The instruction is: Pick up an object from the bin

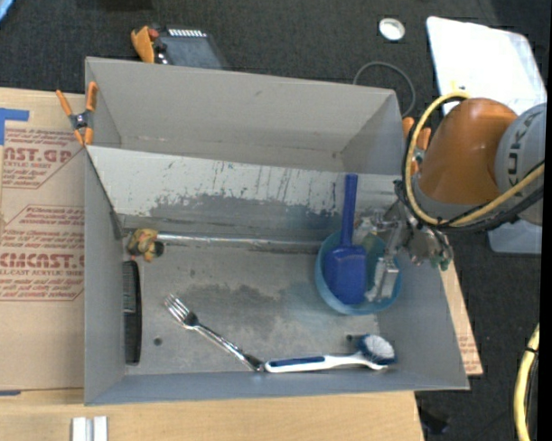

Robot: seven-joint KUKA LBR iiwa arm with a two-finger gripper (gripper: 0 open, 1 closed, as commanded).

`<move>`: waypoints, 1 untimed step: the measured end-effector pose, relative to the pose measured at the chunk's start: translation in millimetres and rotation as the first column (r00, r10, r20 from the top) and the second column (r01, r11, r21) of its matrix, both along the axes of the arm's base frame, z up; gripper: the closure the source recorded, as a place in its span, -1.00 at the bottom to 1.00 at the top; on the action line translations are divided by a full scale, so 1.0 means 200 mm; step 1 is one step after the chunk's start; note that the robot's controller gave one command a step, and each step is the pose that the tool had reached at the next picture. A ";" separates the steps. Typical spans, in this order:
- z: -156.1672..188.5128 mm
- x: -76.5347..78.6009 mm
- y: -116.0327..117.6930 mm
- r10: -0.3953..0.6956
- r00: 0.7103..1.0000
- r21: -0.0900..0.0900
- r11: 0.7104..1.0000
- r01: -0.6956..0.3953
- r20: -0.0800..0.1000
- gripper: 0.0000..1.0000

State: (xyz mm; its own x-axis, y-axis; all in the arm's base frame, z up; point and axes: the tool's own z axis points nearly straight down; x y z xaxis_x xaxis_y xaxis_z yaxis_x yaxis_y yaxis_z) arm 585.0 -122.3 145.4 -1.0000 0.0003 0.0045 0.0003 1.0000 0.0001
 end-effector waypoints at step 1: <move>0.02 0.01 0.00 0.001 1.000 -0.001 1.000 -0.001 0.006 -1.00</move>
Offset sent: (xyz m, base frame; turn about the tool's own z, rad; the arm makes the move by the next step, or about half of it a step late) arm -0.0022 0.0365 -0.0149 0.0487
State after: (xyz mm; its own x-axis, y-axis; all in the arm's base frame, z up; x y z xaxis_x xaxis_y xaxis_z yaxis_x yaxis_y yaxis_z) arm 586.9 -122.0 148.7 -1.0000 -0.0008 -0.0020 -0.0008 1.0000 -0.0009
